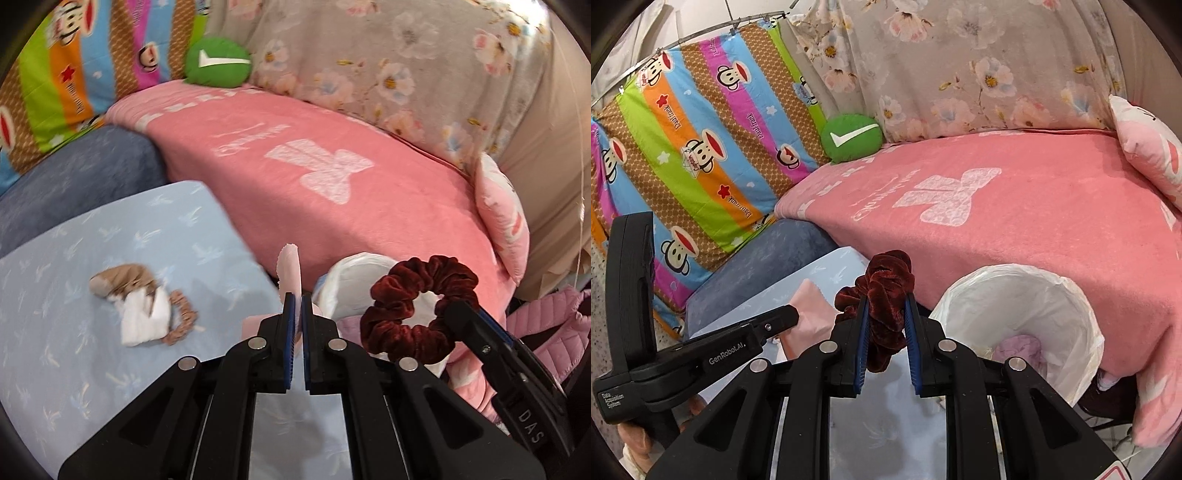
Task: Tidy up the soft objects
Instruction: 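Carry the pink cloth and red scrunchie over the wastebasket and open both grippers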
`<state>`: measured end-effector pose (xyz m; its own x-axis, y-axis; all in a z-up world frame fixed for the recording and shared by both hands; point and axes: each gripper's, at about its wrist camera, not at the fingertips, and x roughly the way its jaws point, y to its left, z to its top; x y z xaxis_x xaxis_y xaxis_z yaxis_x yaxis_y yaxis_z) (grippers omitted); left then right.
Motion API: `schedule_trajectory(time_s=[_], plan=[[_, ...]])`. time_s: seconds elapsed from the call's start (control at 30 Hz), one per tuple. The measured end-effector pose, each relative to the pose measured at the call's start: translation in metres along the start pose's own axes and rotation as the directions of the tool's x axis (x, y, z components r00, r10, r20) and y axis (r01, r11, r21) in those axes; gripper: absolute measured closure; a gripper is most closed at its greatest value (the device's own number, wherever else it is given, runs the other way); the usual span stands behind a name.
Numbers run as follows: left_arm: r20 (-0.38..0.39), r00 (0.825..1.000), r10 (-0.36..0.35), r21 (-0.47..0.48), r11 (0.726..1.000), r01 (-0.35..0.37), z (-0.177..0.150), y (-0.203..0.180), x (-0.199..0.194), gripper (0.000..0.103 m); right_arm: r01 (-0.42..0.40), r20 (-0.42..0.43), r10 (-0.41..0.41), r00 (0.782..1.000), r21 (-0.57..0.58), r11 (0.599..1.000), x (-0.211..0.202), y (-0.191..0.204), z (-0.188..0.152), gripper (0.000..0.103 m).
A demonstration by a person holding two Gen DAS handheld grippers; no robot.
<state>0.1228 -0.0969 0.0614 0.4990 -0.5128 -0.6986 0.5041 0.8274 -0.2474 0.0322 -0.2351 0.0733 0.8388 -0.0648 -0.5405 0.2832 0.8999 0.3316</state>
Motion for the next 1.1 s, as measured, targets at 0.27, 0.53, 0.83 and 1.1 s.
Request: schedule_trajectory(time_s=[0.27,0.53,0.83,1.1], plan=[[-0.011,0.998,-0.063,0.106,0.992,0.064,0.009,-0.057,0.015,0.099,0.069,0.040,-0.073,0.997,0.073,0.995,-0.018,-0.052,0.010,0.086],[-0.064,0.993,-0.102,0.175,0.978,0.112,0.007,-0.097,0.037,0.099,0.125,0.052,-0.133,0.990,0.141,0.982,-0.027,-0.096,0.010,0.086],[-0.092,0.987,-0.131,0.223,0.963,0.149,0.005,-0.122,0.050,0.096,0.156,0.041,-0.166,0.985,0.186,0.970,-0.024,-0.122,0.006,0.086],[-0.036,0.996,-0.085,0.183,0.979,0.090,0.008,-0.110,0.046,0.036,0.157,0.031,-0.165,0.986,0.180,0.971,-0.014,-0.120,0.006,0.085]])
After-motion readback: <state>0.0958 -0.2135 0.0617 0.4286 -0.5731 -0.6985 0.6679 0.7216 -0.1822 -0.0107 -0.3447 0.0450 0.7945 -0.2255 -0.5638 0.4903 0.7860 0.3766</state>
